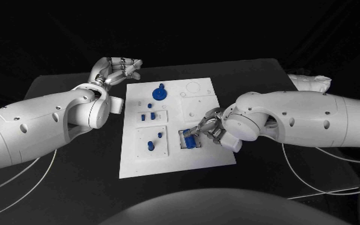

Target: Assemble the parts on the task board

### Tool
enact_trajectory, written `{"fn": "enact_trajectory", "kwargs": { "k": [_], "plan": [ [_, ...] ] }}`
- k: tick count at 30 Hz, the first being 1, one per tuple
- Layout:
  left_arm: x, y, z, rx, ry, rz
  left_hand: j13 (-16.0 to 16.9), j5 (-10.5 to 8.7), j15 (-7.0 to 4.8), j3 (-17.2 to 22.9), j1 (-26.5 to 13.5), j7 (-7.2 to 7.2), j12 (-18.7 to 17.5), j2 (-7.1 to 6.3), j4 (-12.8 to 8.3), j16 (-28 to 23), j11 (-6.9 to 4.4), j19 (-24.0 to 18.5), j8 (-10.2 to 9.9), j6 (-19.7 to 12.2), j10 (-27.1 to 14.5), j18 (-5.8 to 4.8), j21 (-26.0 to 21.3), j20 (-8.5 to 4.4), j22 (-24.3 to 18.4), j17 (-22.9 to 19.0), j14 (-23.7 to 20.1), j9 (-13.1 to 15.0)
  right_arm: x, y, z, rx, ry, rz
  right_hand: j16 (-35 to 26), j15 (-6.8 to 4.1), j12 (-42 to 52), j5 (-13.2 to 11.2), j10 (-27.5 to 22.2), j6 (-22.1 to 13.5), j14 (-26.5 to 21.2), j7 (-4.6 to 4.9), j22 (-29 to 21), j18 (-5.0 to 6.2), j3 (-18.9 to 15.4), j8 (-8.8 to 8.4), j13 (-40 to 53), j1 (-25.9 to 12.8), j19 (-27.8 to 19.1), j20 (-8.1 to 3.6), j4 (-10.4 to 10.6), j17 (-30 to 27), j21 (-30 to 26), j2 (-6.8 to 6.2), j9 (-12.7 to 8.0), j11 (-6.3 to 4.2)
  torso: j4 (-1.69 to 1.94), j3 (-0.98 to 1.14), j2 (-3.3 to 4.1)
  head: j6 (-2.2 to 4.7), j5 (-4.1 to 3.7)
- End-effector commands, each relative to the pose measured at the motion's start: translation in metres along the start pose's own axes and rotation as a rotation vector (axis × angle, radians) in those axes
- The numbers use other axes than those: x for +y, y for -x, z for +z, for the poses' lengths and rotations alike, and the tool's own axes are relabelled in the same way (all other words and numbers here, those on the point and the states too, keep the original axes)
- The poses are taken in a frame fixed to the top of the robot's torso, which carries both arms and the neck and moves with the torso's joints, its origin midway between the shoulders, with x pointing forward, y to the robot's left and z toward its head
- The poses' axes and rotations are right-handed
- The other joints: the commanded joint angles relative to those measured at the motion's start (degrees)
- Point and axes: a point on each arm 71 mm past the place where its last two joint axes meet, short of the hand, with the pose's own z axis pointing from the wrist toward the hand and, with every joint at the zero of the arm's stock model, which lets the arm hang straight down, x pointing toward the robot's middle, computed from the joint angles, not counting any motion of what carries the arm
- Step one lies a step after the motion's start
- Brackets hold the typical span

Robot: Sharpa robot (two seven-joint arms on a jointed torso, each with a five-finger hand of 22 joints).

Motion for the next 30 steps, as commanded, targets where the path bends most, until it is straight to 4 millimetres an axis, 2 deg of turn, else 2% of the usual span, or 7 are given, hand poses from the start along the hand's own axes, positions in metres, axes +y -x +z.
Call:
{"fn": "enact_trajectory", "kwargs": {
  "k": [1, 8, 18, 21, 23, 27, 30],
  "plan": [
    [-0.001, -0.002, 0.0, 0.017, -0.007, -0.009, 0.0, 0.32, 0.17, -0.3, 0.0, -0.05, 0.1, 0.7, 0.0, -0.2, 0.04, 0.3, 0.3, -0.4, -0.2, 0.62, -0.2, 0.2, -0.1, -0.1, -0.4, 0.1, 0.0, -0.002, 0.0, 0.002, -0.003, -0.02, 0.2, 0.52, 0.2, -1.0, 6.0, -1.0, 6.0, 0.41, 15.1, -0.37, -1.2, -0.5, 15.1, -1.5, 6.0, 0.6, 0.6, 15.1, 0.3, -0.64, -0.3, 0.75, 0.0, -0.01, -0.01, 0.0, 0.0],
    [-0.001, -0.003, 0.0, 0.018, -0.007, -0.009, 0.0, 0.32, 0.17, -0.3, 0.0, -0.05, 0.1, 0.7, 0.0, -0.2, 0.04, 0.3, 0.3, -0.4, -0.2, 0.62, -0.2, 0.2, -0.1, -0.1, -0.4, 0.1, 0.001, -0.002, 0.001, -0.002, -0.004, -0.023, 0.2, 0.6, 0.2, -2.0, 6.0, -1.3, 6.0, 0.6, 15.1, -0.37, -2.6, -0.6, 15.1, -2.9, 6.0, 0.74, 1.6, 15.1, 0.3, -0.81, -0.5, 0.95, -0.01, -0.02, -0.06, 0.0, 0.0],
    [-0.002, -0.003, 0.0, 0.023, -0.01, -0.005, 0.0, 0.33, 0.18, -0.3, 0.1, -0.05, 0.1, 0.74, -0.1, -0.1, 0.05, 0.3, 0.3, -0.4, -0.3, 0.62, -0.2, 0.21, -0.1, -0.1, -0.4, 0.1, 0.001, -0.002, 0.001, -0.002, -0.004, -0.038, 0.2, 0.66, 0.2, -2.1, 6.0, -1.7, 6.0, 0.72, 15.1, -0.37, -3.4, -0.72, 15.1, -3.1, 6.0, 0.8, 1.7, 15.1, 0.3, -1.46, -0.6, 1.07, 0.04, 0.01, -0.02, 0.0, -0.01],
    [-0.002, -0.003, 0.0, 0.025, -0.01, -0.005, 0.0, 0.33, 0.18, -0.3, 0.1, -0.05, 0.1, 0.74, -0.1, -0.1, 0.05, 0.3, 0.3, -0.4, -0.3, 0.62, -0.2, 0.21, -0.1, -0.1, -0.4, 0.1, 0.001, -0.002, 0.0, -0.014, 0.003, -0.046, 0.2, 0.64, 0.2, -2.2, 6.0, -1.1, 6.0, 0.54, 15.1, -0.37, -4.0, -0.13, 15.1, -3.4, 6.0, 0.8, 2.1, 15.1, 0.3, -1.6, -0.3, 0.96, 0.01, 0.01, 0.01, 0.0, 0.07],
    [-0.002, -0.003, 0.0, 0.025, -0.01, -0.005, 0.0, 0.33, 0.18, -0.3, 0.1, -0.05, 0.1, 0.74, -0.1, -0.1, 0.05, 0.3, 0.3, -0.4, -0.3, 0.62, -0.2, 0.21, -0.1, -0.1, -0.4, 0.1, 0.001, -0.001, -0.001, -0.029, 0.012, -0.056, 0.2, 0.49, 0.2, -2.3, 6.0, -0.3, 6.0, 0.2, 15.1, -0.37, -4.4, 0.75, 15.1, -3.6, 6.0, 0.72, 2.5, 15.1, 0.3, -1.57, 0.2, 0.71, 0.0, 0.01, 0.02, 0.0, 0.14],
    [-0.002, -0.003, 0.001, 0.026, -0.01, -0.005, 0.0, 0.33, 0.18, -0.3, 0.1, -0.05, 0.1, 0.74, -0.1, -0.1, 0.05, 0.3, 0.3, -0.4, -0.3, 0.62, -0.2, 0.21, -0.1, -0.1, -0.4, 0.1, 0.001, 0.003, -0.006, -0.086, 0.052, -0.092, 0.2, -0.47, 0.2, -4.1, 6.0, 1.5, 6.0, -1.12, 15.1, -0.37, -6.4, 4.75, 15.1, -4.4, 6.0, -0.07, 4.0, 15.1, 0.3, -1.45, 3.2, -0.48, -0.04, 0.02, -0.01, 0.0, 0.22],
    [-0.001, -0.003, 0.001, 0.026, -0.01, -0.005, 0.0, 0.33, 0.18, -0.3, 0.1, -0.05, 0.1, 0.74, -0.1, -0.1, 0.05, 0.3, 0.3, -0.4, -0.3, 0.62, -0.2, 0.21, -0.1, -0.1, -0.4, 0.1, 0.003, 0.006, -0.011, -0.126, 0.089, -0.127, 0.2, -1.29, 0.2, -6.7, 6.0, 1.0, 6.0, -2.02, 15.1, -0.37, -8.0, 9.11, 15.1, -3.9, 6.0, -0.88, 5.1, 15.1, 0.3, -0.96, 7.2, -1.33, -0.02, 0.02, 0.02, 0.0, 0.31]
  ]
}}
